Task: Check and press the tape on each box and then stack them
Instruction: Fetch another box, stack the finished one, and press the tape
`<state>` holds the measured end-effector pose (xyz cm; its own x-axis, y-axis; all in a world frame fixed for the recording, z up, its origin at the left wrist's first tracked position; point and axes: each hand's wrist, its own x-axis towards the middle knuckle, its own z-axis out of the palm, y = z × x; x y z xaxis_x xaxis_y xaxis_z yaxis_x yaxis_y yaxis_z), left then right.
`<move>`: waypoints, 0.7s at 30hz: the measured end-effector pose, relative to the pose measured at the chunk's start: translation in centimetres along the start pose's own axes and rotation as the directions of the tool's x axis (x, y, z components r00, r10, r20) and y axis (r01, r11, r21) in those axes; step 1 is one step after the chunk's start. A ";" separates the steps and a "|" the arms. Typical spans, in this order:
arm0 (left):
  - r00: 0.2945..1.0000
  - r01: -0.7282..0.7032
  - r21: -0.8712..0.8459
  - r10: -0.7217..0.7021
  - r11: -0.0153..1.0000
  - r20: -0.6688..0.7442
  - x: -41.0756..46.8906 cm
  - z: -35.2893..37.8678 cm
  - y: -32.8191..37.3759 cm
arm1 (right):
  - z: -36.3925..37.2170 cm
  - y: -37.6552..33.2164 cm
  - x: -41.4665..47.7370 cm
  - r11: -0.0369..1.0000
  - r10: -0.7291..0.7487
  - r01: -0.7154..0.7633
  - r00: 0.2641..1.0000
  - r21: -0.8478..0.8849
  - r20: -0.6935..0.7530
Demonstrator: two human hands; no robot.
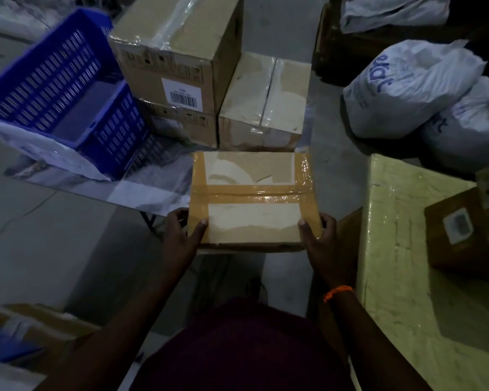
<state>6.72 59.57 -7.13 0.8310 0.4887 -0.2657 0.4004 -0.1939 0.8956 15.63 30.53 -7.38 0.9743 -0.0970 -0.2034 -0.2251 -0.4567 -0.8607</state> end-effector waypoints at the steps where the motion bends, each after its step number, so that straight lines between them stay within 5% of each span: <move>1: 1.000 -0.029 0.052 0.029 0.998 -0.007 0.0 0.1 0.0 | 0.2 0.1 0.1 1.000 -0.018 0.018 1.000 -0.018 0.010; 5: 0.968 -0.226 0.251 0.245 0.941 -0.048 0.1 0.6 -0.1 | 1.1 0.8 0.7 0.981 -0.101 0.094 0.994 -0.170 -0.034; 9: 0.874 -0.447 0.518 0.479 0.729 0.081 2.0 1.7 0.1 | 2.0 -0.4 2.4 0.834 -0.357 0.351 0.932 -0.425 0.069; 14: 0.841 -0.536 0.672 0.393 0.511 0.372 5.7 4.4 3.1 | 4.8 -3.4 5.4 0.619 -0.422 0.531 0.846 -0.579 0.325; 21: 0.834 -0.544 0.762 0.328 0.351 0.444 8.5 6.5 3.5 | 7.5 -4.8 7.3 0.528 -0.364 0.595 0.803 -0.606 0.471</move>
<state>17.70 57.49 -8.55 0.9957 -0.0339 -0.0858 -0.0173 -0.9822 0.1870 23.75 38.64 -8.25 0.8602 0.5052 -0.0702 0.4665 -0.8349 -0.2920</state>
